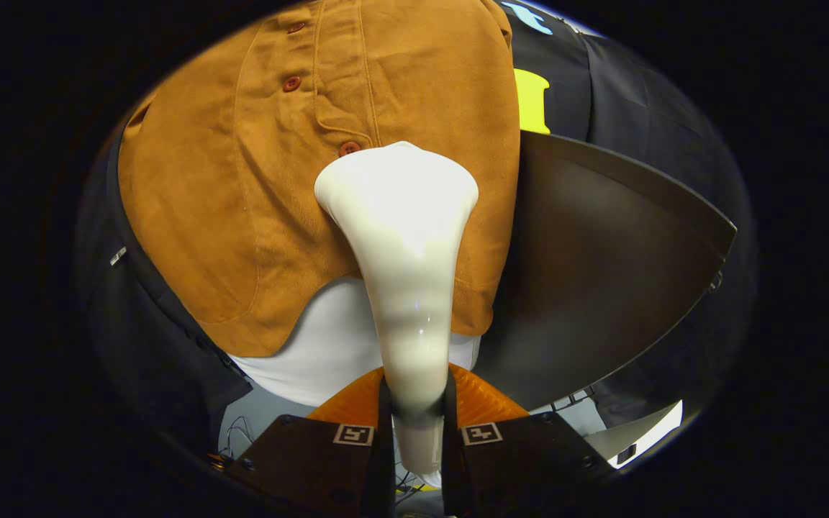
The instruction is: Iron the clothes twice with a garment steamer, once on the left side and once on the right side.
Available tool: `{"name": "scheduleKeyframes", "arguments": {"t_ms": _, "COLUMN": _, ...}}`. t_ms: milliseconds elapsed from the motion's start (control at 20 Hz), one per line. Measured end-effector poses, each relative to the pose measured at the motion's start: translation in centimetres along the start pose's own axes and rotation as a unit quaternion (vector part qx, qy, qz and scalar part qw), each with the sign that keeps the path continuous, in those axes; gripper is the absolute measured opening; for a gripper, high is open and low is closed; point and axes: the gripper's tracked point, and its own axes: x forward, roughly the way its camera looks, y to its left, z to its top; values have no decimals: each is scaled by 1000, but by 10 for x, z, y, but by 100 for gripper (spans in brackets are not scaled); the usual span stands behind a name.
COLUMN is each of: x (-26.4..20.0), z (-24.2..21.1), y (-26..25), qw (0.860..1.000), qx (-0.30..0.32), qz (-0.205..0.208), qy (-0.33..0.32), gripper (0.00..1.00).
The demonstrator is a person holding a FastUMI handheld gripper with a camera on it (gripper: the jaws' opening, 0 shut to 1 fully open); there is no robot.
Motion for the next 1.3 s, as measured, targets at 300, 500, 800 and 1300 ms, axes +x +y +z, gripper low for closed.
{"name": "scheduleKeyframes", "arguments": {"t_ms": 300, "x": -33, "z": -6, "y": 1, "qw": 1000, "qx": -14, "qz": 7, "qy": -21, "gripper": 29}}
{"name": "scheduleKeyframes", "arguments": {"t_ms": 500, "x": -84, "z": 12, "y": 13, "qw": 998, "qx": -22, "qz": 18, "qy": -63, "gripper": 29}}
{"name": "scheduleKeyframes", "arguments": {"t_ms": 800, "x": -158, "z": 83, "y": 33, "qw": 987, "qx": -27, "qz": 38, "qy": -156, "gripper": 29}}
{"name": "scheduleKeyframes", "arguments": {"t_ms": 1300, "x": -211, "z": 208, "y": 108, "qw": 962, "qx": -47, "qz": 48, "qy": -264, "gripper": 29}}
